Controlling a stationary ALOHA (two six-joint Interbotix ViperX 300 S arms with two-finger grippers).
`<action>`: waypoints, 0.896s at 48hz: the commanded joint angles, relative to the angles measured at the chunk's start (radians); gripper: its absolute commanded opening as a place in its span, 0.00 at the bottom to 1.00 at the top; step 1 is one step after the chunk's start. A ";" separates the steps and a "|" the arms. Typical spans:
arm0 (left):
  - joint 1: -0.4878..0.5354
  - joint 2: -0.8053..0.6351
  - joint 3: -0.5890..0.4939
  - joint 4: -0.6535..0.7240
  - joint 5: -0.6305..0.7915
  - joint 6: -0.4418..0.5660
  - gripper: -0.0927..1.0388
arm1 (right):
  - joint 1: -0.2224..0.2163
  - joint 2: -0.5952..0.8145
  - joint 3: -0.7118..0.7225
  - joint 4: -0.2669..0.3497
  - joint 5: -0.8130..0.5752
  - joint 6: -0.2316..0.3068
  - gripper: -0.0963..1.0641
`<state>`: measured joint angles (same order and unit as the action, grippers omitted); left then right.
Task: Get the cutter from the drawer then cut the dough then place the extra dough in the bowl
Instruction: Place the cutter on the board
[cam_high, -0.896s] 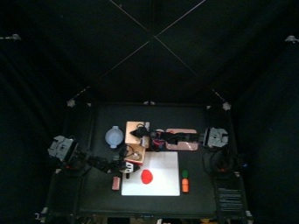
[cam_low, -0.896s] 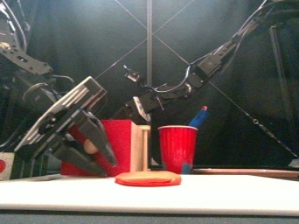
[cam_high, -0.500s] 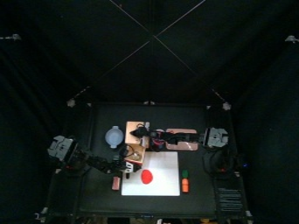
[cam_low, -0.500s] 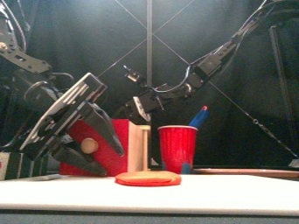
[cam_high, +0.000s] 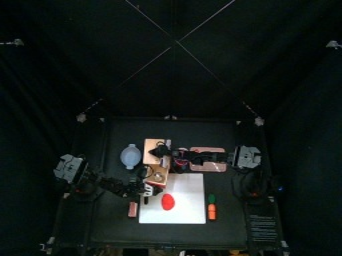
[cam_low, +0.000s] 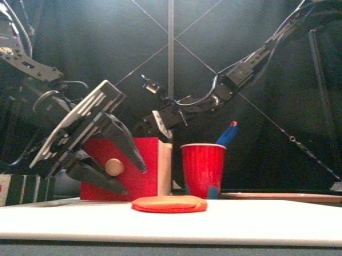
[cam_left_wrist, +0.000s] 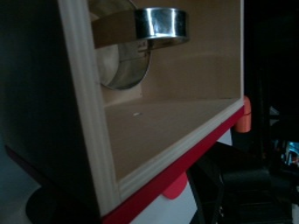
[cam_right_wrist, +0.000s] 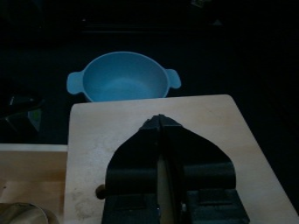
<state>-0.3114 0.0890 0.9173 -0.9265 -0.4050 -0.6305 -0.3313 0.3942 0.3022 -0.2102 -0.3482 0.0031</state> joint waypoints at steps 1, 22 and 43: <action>-0.020 -0.071 0.018 0.006 0.063 0.003 0.78 | -0.012 0.003 0.009 0.000 0.023 0.002 0.03; 0.081 -0.505 0.285 0.480 -0.295 0.158 0.78 | 0.097 -0.140 0.014 0.049 0.169 0.008 0.04; 0.324 -0.630 0.328 0.712 -0.479 0.558 0.78 | 0.238 -0.264 0.008 0.239 0.482 0.008 0.63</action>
<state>-0.0015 -0.5323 1.2563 -0.2240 -0.8728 -0.0859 -0.0890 0.1657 0.3313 0.0092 0.1227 0.0123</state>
